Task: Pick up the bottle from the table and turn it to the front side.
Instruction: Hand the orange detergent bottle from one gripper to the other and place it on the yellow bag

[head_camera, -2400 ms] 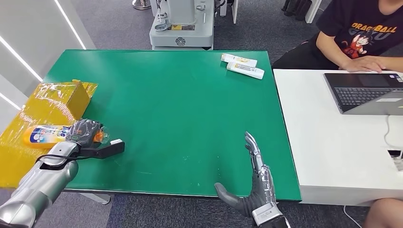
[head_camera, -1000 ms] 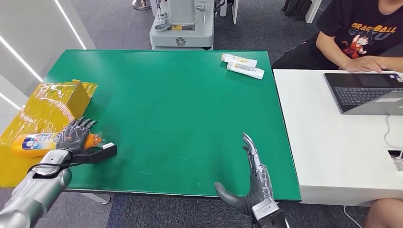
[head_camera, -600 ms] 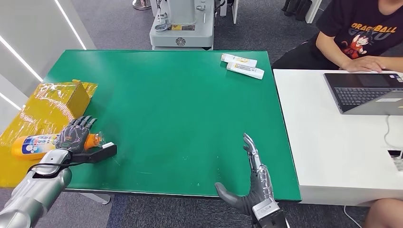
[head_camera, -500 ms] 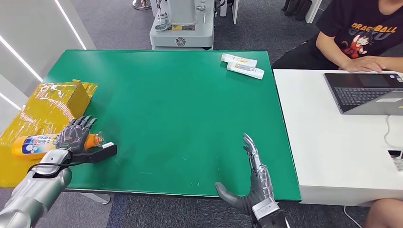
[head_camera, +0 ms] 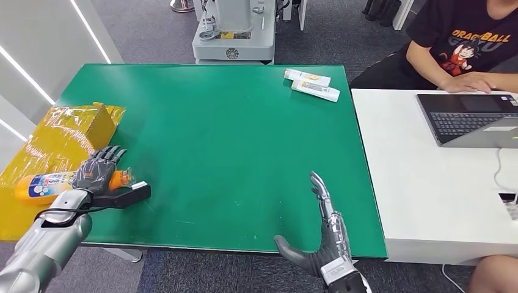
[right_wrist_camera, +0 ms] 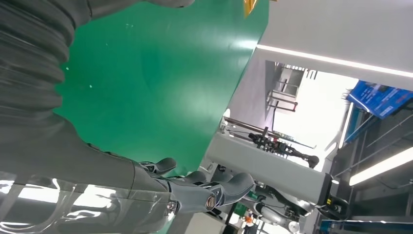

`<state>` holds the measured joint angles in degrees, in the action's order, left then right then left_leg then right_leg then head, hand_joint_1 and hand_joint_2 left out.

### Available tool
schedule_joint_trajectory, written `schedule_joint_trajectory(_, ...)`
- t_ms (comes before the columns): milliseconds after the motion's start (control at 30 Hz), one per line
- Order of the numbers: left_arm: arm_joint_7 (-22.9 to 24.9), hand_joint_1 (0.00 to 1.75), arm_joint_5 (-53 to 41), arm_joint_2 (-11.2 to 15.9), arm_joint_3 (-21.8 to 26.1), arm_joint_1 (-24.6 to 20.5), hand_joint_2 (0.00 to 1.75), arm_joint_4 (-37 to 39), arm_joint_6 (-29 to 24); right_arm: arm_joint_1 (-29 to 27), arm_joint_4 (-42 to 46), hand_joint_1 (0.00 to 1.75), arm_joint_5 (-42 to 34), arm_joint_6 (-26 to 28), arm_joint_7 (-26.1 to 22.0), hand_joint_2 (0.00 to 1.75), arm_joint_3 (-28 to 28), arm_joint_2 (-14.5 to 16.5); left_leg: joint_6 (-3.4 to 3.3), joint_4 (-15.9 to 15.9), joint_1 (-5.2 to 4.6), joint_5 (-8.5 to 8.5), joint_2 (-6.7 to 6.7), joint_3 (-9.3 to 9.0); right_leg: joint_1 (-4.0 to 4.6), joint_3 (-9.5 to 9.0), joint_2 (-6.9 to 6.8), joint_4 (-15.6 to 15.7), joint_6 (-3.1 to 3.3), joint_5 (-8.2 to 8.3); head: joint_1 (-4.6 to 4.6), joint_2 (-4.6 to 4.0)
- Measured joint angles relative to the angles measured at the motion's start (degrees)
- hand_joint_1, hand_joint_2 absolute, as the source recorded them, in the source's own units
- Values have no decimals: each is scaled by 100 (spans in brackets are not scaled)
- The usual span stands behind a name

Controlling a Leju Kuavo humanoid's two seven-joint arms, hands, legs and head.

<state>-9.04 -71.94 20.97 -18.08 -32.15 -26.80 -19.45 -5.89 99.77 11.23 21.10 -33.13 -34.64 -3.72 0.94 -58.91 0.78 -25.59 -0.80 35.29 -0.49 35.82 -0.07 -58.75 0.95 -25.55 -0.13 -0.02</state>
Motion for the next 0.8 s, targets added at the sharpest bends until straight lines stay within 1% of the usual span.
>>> schedule_joint_trajectory(133, -72, 0, -8, 112, 36, -26, 175, -86, 131, -31, 18, 0, -38, 3, -50, 175, 10, 0, 0, 0, 1, 0, -3, -1, 1, 1, 2, 0, 1, -1, -1, 0)
schedule_joint_trajectory(300, -112, 0, 45, 227, 84, -31, 175, -165, 144, -40, 18, 0, -101, -3, -108, 175, 24, 0, 1, 1, 3, 0, -5, -1, 4, 0, 3, 0, 3, 0, 0, 0)
schedule_joint_trajectory(400, -250, 0, 274, 414, 109, -17, 175, -309, 151, -39, 16, 0, -272, -13, -254, 175, 34, 0, 4, 2, 8, -2, -11, -1, 10, 1, 7, -1, 7, 1, -1, 0)
schedule_joint_trajectory(500, -434, 0, 557, 597, 165, 27, 175, -560, 191, -11, 2, 0, -412, 61, -388, 175, 39, 0, 5, 2, 9, -2, -6, -1, 11, 2, 3, -1, 8, -1, -1, 0)
schedule_joint_trajectory(600, -596, 0, 880, 708, 184, 109, 175, -887, 250, 55, -29, 0, -551, 281, -505, 175, 38, 0, 6, 2, 10, -2, 0, 1, 11, 0, -2, -1, 12, -3, 0, 0)
schedule_joint_trajectory(800, -698, 0, 1354, 895, 183, 365, 175, -1579, 361, 183, -76, 0, -683, 487, -571, 175, 37, 21, 7, 3, 10, -2, -4, -1, 12, 0, 1, -1, 13, -3, 1, 0)
